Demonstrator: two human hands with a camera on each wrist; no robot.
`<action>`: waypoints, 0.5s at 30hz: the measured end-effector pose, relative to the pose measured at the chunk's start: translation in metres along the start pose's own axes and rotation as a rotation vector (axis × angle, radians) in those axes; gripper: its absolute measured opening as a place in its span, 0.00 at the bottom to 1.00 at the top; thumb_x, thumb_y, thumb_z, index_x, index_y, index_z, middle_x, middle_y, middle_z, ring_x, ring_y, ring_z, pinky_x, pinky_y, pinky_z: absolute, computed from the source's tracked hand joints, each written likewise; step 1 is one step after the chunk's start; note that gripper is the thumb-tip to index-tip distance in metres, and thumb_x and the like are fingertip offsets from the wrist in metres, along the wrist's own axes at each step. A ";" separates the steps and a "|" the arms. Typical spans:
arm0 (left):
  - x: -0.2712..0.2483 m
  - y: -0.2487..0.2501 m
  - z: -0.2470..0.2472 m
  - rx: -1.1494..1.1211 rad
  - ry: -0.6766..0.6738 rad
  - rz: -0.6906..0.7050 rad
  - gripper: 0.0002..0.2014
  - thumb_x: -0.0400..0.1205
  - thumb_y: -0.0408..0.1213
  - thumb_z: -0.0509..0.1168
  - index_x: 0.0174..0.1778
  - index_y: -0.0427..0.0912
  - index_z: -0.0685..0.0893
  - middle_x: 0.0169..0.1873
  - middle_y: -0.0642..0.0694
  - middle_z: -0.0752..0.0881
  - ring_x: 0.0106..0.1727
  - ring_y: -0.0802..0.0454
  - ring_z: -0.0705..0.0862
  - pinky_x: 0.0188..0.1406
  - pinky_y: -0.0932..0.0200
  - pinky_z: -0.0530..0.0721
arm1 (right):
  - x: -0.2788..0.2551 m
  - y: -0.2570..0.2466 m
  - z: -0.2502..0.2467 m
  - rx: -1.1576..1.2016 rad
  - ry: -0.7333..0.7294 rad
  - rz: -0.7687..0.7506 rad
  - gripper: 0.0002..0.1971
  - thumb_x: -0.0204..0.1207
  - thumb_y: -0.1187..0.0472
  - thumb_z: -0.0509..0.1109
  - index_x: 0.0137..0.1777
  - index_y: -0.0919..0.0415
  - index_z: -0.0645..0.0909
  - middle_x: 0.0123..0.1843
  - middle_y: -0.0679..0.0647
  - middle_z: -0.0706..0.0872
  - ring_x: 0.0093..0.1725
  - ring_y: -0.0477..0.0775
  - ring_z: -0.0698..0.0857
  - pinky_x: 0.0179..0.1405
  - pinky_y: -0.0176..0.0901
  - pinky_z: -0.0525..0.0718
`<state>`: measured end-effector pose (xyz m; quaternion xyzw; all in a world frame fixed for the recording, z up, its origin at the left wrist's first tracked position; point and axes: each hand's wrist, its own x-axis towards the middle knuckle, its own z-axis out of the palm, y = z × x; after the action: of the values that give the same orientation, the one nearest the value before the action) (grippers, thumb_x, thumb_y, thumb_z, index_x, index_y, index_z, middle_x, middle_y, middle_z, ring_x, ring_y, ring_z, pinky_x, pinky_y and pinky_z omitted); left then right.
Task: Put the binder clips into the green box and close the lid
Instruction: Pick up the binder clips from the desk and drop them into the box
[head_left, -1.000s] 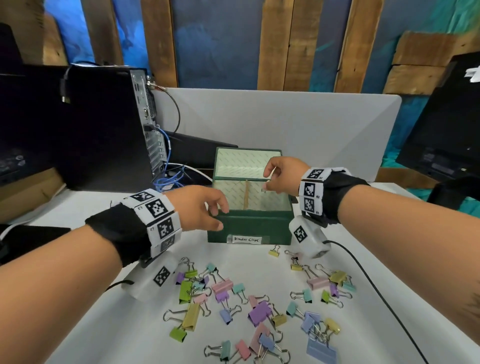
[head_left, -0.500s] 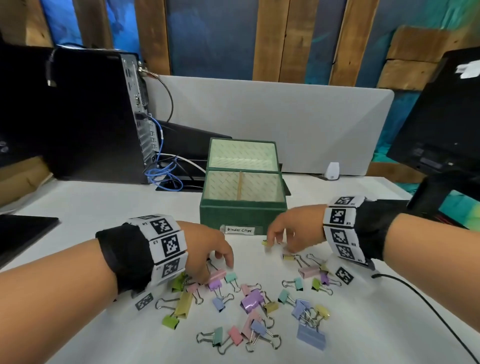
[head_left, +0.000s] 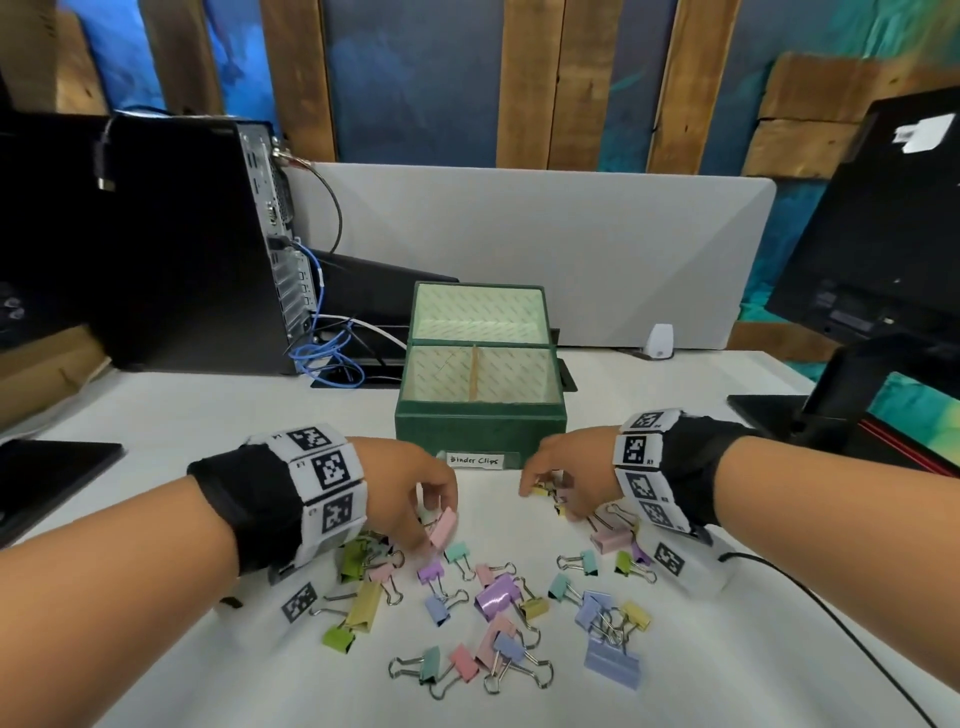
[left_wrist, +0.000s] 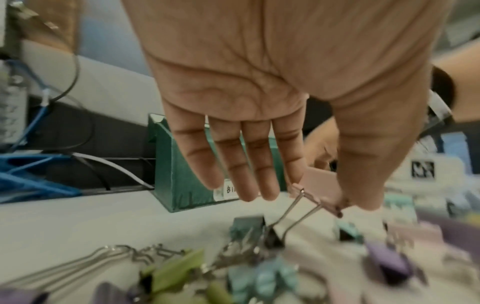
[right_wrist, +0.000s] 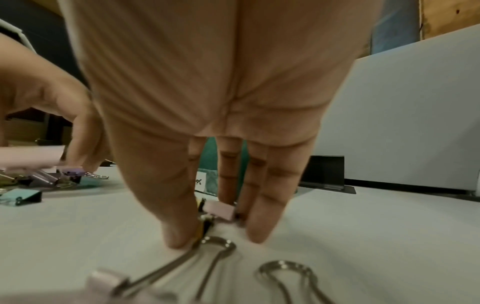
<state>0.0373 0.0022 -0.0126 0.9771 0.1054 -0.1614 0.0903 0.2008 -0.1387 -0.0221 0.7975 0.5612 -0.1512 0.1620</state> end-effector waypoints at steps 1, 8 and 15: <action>-0.001 -0.002 -0.002 -0.059 0.017 -0.002 0.21 0.72 0.45 0.73 0.61 0.57 0.80 0.50 0.63 0.80 0.57 0.58 0.83 0.58 0.60 0.81 | 0.000 0.000 0.001 0.020 0.009 0.003 0.26 0.72 0.62 0.73 0.70 0.48 0.74 0.65 0.54 0.76 0.57 0.54 0.80 0.52 0.39 0.75; -0.006 -0.009 -0.015 -0.319 0.134 0.019 0.18 0.71 0.40 0.76 0.56 0.52 0.82 0.48 0.58 0.85 0.49 0.56 0.85 0.59 0.60 0.81 | 0.001 0.005 0.008 0.096 0.062 -0.007 0.13 0.69 0.67 0.72 0.45 0.50 0.74 0.54 0.48 0.72 0.46 0.50 0.75 0.32 0.29 0.69; -0.004 -0.019 -0.033 -0.500 0.276 0.006 0.14 0.71 0.38 0.75 0.51 0.52 0.83 0.44 0.52 0.90 0.43 0.55 0.88 0.49 0.62 0.82 | 0.006 0.006 0.009 0.156 0.088 0.005 0.11 0.68 0.67 0.70 0.36 0.49 0.74 0.48 0.48 0.79 0.44 0.49 0.76 0.34 0.32 0.72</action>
<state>0.0389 0.0266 0.0170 0.9375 0.1506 0.0045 0.3137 0.2081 -0.1395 -0.0319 0.8149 0.5524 -0.1586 0.0750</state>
